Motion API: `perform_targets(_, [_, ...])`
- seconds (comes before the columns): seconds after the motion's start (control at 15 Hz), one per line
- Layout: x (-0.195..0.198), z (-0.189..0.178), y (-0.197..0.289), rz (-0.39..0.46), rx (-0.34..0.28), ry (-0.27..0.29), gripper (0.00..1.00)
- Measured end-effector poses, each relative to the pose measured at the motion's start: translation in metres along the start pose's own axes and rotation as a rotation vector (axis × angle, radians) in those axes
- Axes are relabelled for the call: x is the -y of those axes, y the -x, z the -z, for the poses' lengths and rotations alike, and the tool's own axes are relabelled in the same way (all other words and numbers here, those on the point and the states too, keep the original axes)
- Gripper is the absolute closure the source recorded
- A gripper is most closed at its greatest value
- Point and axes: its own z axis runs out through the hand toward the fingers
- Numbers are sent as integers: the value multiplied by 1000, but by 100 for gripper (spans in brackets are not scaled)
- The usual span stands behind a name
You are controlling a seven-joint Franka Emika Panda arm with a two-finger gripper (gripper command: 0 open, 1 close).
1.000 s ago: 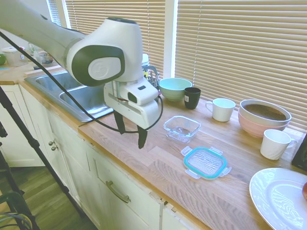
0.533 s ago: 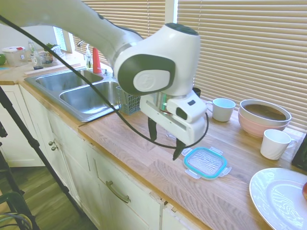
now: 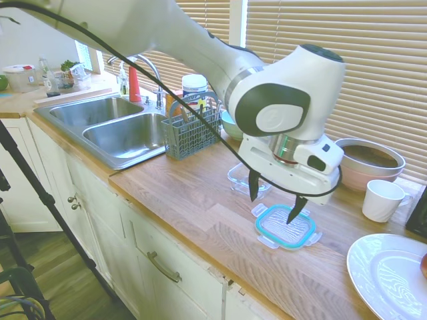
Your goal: Cover the lid of the food container
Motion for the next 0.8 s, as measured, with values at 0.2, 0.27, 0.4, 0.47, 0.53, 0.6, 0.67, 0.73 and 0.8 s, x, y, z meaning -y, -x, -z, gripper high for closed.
perform_targets(0.2, [-15, -2, -31, 15, 1, 12, 0])
perform_targets(0.27, [-20, -4, -39, 16, 2, 11, 0])
perform_targets(0.4, [-26, -9, -52, 24, 1, 11, 0])
perform_targets(0.47, [-27, -13, -57, 26, 4, 8, 0])
perform_targets(0.53, [-27, -18, -61, 26, 13, 6, 0])
perform_targets(0.6, [-28, -23, -65, 25, 21, 4, 0])
perform_targets(0.67, [-28, -27, -68, 22, 29, -3, 0])
perform_targets(0.73, [-28, -32, -71, 19, 40, -12, 0])
perform_targets(0.8, [-27, -35, -73, 16, 51, -19, 0])
